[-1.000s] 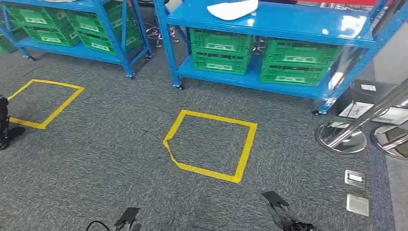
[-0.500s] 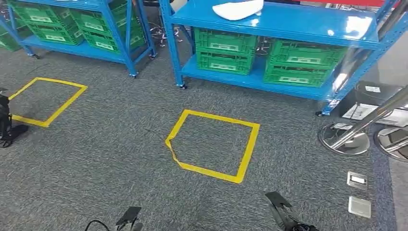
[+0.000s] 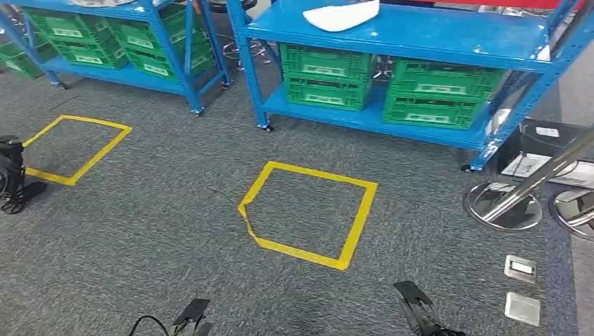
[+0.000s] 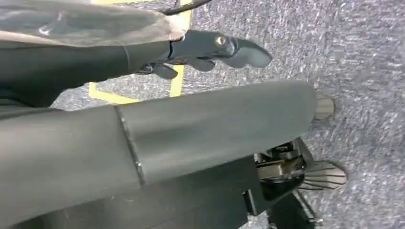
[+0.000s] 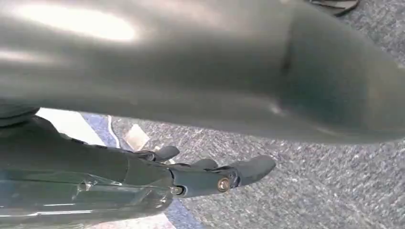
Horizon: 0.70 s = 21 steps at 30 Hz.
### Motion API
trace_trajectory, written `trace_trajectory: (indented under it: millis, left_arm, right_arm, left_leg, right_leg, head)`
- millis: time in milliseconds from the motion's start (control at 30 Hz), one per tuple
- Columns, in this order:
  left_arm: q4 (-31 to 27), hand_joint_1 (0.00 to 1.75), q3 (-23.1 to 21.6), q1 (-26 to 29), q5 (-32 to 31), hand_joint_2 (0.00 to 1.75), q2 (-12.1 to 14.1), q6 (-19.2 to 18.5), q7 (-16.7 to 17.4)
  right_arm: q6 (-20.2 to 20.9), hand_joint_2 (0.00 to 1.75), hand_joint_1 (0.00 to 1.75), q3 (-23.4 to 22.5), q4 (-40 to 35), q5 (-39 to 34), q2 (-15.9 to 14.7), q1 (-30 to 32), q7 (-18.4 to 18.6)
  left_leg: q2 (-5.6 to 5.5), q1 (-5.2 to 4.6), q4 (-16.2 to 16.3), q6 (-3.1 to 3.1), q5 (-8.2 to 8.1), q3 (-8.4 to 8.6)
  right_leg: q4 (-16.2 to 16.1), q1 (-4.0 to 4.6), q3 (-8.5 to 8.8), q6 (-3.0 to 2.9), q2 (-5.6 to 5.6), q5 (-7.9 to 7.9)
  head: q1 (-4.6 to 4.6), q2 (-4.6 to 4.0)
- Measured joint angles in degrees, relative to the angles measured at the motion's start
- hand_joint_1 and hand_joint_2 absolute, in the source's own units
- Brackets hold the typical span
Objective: Take the parts from the cabinet and place them on the table.
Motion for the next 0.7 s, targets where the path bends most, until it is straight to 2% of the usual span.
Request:
trace_trajectory:
  millis: [33, 67, 133, 167, 200, 233, 300, 333, 367, 400, 433, 467, 500, 533, 567, 700]
  left_arm:
    - [0.0, 0.00, 0.0, 0.0, 0.0, 0.00, 0.1, 0.0, 0.0]
    - [0.0, 0.00, 0.0, -0.1, 0.0, 0.00, 0.1, 0.0, 0.0]
    - [0.0, 0.00, 0.0, -0.2, 0.0, 0.00, 0.0, 0.0, 0.0]
    - [0.0, 0.00, 0.0, 0.0, 0.0, 0.00, 0.0, 0.0, 0.0]
    - [0.0, 0.00, 0.0, 0.1, 0.0, 0.00, 0.0, 0.0, 0.0]
    - [0.0, 0.00, 0.0, 0.3, 0.0, 0.00, 0.0, 0.0, 0.0]
    - [0.0, 0.00, 0.0, 0.2, 0.0, 0.00, 0.1, 0.0, 0.0]
    - [0.0, 0.00, 0.0, 0.1, 0.0, 0.00, 0.1, 0.0, 0.0]
    - [0.0, 0.00, 0.0, 0.0, 0.0, 0.00, 0.1, 0.0, 0.0]
    - [0.0, 0.00, 0.0, -0.1, 0.0, 0.00, 0.0, 0.0, 0.0]
    - [0.0, 0.00, 0.0, 0.0, 0.0, 0.00, -0.1, 0.0, 0.0]
    - [0.0, 0.00, 0.0, 0.1, 0.0, 0.00, -0.2, 0.0, 0.0]
    - [0.0, 0.00, 0.0, 0.2, 0.0, 0.00, 0.0, 0.0, 0.0]
    - [0.0, 0.00, 0.0, 0.2, 0.0, 0.00, 0.1, 0.0, 0.0]
    - [0.0, 0.00, 0.0, 0.2, 0.0, 0.00, 0.1, 0.1, 0.0]
    - [0.0, 0.00, 0.0, 0.2, 0.0, 0.00, 0.0, 0.1, 0.0]
  right_arm:
    - [0.0, 0.00, 0.00, 0.0, 0.0, 0.0, 0.0, 0.0, 0.0]
    - [0.0, 0.00, 0.00, 0.0, 0.0, 0.0, 0.0, -0.1, -0.1]
    - [0.1, 0.00, 0.00, 0.0, 0.0, 0.0, 0.0, -0.1, -0.1]
    - [0.2, 0.00, 0.00, 0.0, 0.0, 0.0, 0.0, 0.0, 0.0]
    - [0.2, 0.00, 0.00, 0.0, 0.0, 0.0, 0.0, 0.0, 0.0]
    - [0.2, 0.00, 0.00, 0.0, 0.0, 0.0, 0.0, 0.1, 0.0]
    - [0.2, 0.00, 0.00, 0.0, 0.0, 0.0, 0.0, 0.1, 0.0]
    - [0.2, 0.00, 0.00, 0.0, 0.0, 0.0, 0.0, 0.0, -0.1]
    - [0.2, 0.00, 0.00, 0.0, 0.0, 0.0, 0.0, 0.0, -0.2]
    - [0.2, 0.00, 0.00, 0.0, 0.0, 0.0, 0.0, 0.0, -0.2]
    - [0.2, 0.00, 0.00, 0.0, 0.0, 0.0, 0.0, -0.1, -0.2]
    - [0.2, 0.00, 0.00, 0.0, 0.0, 0.0, 0.0, 0.0, -0.2]
    - [0.2, 0.00, 0.00, 0.0, 0.0, 0.0, 0.0, 0.0, -0.2]
    - [0.2, 0.00, 0.00, 0.0, 0.0, 0.0, 0.0, 0.0, -0.2]
    - [0.2, 0.00, 0.00, 0.0, 0.0, 0.0, 0.0, 0.0, -0.2]
    - [0.2, 0.00, 0.00, 0.0, 0.0, 0.0, 0.0, 0.0, -0.3]
  left_leg:
    - [0.14, 0.06, 1.5, 0.19, -1.13, -0.39]
    - [0.19, -0.14, 5.3, 0.37, -3.43, -2.27]
    - [0.19, -0.71, 15.6, 0.44, -8.14, -7.42]
    - [0.18, -0.82, 19.8, 0.59, -9.41, -9.65]
    - [0.18, -0.95, 20.7, 0.89, -9.02, -10.26]
    - [0.18, -1.19, 18.8, 1.33, -7.39, -9.38]
    - [0.17, -1.66, 8.4, 2.45, -2.14, -4.25]
    - [0.17, -1.93, 3.2, 3.06, -0.33, -1.54]
    - [0.25, -2.42, 1.8, 2.87, -0.98, -1.17]
    - [0.22, -2.46, 1.6, 2.95, -0.72, -1.33]
    - [0.13, -2.13, 1.1, 2.45, -0.36, -1.28]
    - [0.14, -2.19, 1.2, 1.94, -0.57, -1.20]
    - [0.14, -2.35, 1.2, 2.17, -0.47, -1.18]
    - [0.13, -2.42, 1.2, 2.34, -0.45, -1.25]
    - [0.12, -2.46, 1.2, 2.52, -0.44, -1.32]
    - [0.11, -2.49, 1.3, 2.92, -0.42, -1.40]
  right_leg:
    - [-0.2, 0.03, 0.20, -0.41, -0.05, 0.13]
    - [-0.3, 0.09, 0.14, -0.61, -0.07, 0.20]
    - [-0.3, 0.41, -0.20, -1.02, -0.22, 0.23]
    - [-0.3, 0.74, -0.34, -1.22, -0.28, 0.27]
    - [-0.3, 0.95, -0.38, -1.24, -0.25, 0.27]
    - [-0.3, 1.10, -0.35, -1.24, -0.19, 0.28]
    - [-0.3, 1.33, -0.08, -1.21, -0.06, 0.26]
    - [-0.3, 1.35, 0.01, -1.18, -0.05, 0.25]
    - [-0.3, 1.83, -0.11, -0.93, 0.01, 0.17]
    - [-0.3, 1.62, -0.18, -0.69, -0.04, 0.22]
    - [0.0, 2.11, -0.33, -1.01, -0.12, -0.38]
    - [-0.3, 1.95, -0.18, -3.19, -0.06, -0.45]
    - [-0.3, 1.97, -0.14, -3.19, -0.15, -0.21]
    - [-0.5, 1.87, -0.11, -2.53, -0.14, 0.15]
    - [-0.8, 1.85, -0.03, -2.25, -0.14, 0.25]
    - [-1.4, 1.83, 0.27, -1.52, -0.15, 0.66]
  head:
    - [-0.71, 0.00]
    - [-1.09, 0.00]
    - [-2.03, 0.00]
    - [-2.27, 0.00]
    - [-2.40, 0.00]
    - [-2.53, 0.00]
    - [-3.12, 0.00]
    - [-3.39, 0.00]
    - [-3.38, 0.00]
    - [-3.36, 0.00]
    - [-3.34, 0.00]
    - [-2.86, 0.00]
    - [-2.36, 0.00]
    - [-2.29, 0.00]
    - [-2.12, 0.00]
    - [-1.27, 0.00]
